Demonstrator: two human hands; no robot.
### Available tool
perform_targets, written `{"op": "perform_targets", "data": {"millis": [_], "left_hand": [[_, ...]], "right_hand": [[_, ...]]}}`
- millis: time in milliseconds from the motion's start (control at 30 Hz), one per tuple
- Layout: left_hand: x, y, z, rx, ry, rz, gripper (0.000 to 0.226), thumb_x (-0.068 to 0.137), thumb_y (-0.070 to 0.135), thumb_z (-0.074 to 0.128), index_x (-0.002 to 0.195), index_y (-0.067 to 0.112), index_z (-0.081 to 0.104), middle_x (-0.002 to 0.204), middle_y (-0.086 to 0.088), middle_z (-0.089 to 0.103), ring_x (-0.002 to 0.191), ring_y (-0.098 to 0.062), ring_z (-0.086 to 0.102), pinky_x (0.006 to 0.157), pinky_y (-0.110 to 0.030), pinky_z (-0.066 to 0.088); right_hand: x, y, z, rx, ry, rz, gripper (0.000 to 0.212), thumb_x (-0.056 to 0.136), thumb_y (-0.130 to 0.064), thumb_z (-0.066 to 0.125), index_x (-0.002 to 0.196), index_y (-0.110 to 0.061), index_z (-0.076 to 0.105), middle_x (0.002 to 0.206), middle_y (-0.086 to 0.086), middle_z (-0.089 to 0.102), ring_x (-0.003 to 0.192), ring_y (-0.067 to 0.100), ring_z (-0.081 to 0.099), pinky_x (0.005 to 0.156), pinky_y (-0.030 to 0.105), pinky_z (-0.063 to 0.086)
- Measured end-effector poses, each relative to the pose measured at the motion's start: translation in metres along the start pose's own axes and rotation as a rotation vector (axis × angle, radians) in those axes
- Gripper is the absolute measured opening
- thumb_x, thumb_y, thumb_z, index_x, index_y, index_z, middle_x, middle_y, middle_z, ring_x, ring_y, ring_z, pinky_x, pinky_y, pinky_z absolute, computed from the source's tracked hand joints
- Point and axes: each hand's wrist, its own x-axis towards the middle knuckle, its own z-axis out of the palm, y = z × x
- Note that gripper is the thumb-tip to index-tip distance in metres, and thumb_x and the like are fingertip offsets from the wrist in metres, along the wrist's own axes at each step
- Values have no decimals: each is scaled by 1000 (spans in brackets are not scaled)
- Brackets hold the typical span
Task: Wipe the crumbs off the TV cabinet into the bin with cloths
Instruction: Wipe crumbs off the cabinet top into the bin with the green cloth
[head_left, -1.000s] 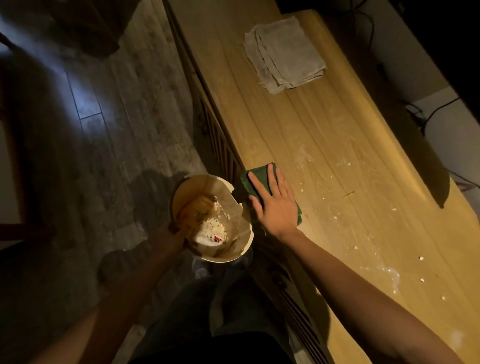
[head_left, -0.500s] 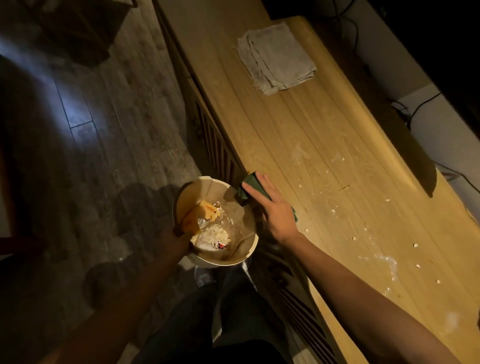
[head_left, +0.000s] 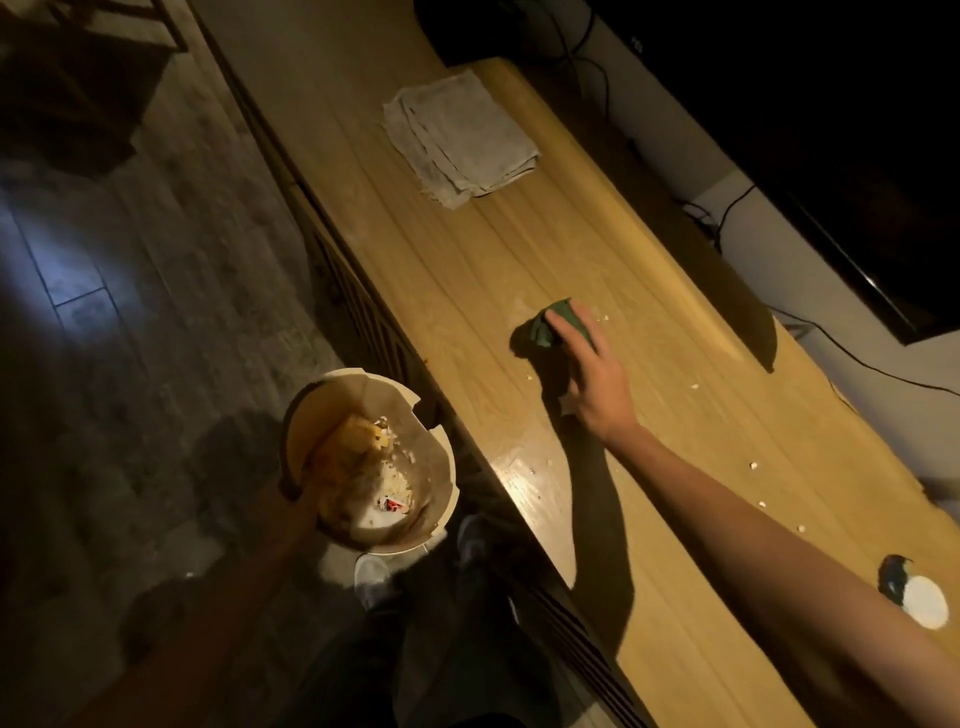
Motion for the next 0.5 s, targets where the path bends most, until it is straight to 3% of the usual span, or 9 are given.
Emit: {"op": "perform_targets", "data": {"millis": [133, 200, 300, 367, 433, 500], "left_hand": [[8, -5, 20, 39, 97, -43, 27, 89, 31, 76, 76, 27, 52, 68, 1, 51, 91, -48, 66, 61, -31, 32], [13, -6, 30, 50, 113, -38, 25, 85, 40, 75, 88, 20, 61, 84, -19, 66, 97, -52, 64, 71, -38, 38], [25, -13, 39, 127, 97, -83, 61, 83, 53, 61, 114, 1, 63, 114, -33, 65, 107, -55, 60, 90, -57, 46], [31, -15, 41, 105, 104, -130, 75, 76, 64, 53, 118, 2, 61, 115, -31, 65, 106, -54, 60, 94, -60, 47], [36, -21, 41, 72, 115, -140, 74, 68, 79, 49, 101, 14, 62, 98, -20, 68, 92, -44, 64, 82, -52, 49], [41, -27, 40, 57, 136, -121, 66, 64, 87, 47, 82, 24, 54, 79, 0, 63, 73, -25, 60, 69, -40, 44]], "right_hand": [[44, 56, -35, -32, 38, 123, 78, 95, -6, 65, 159, -33, 30, 171, 3, 16, 155, 34, 20, 123, 57, 28], [67, 82, -50, -74, 79, 182, 79, 94, 3, 60, 158, -32, 31, 171, 3, 16, 156, 33, 18, 124, 57, 25], [101, 120, -68, -136, 73, 295, 93, 87, 17, 58, 158, -36, 30, 171, -3, 12, 157, 29, 14, 124, 53, 18], [123, 146, -75, -171, 42, 346, 95, 87, 17, 61, 157, -39, 29, 170, 0, 17, 155, 33, 21, 123, 55, 24], [140, 170, -77, -201, 15, 398, 94, 88, 13, 63, 156, -41, 27, 163, 12, 31, 146, 41, 35, 115, 58, 37], [150, 185, -71, -191, 1, 500, 85, 93, 7, 58, 156, -39, 26, 152, 23, 42, 134, 47, 46, 107, 58, 46]]}}
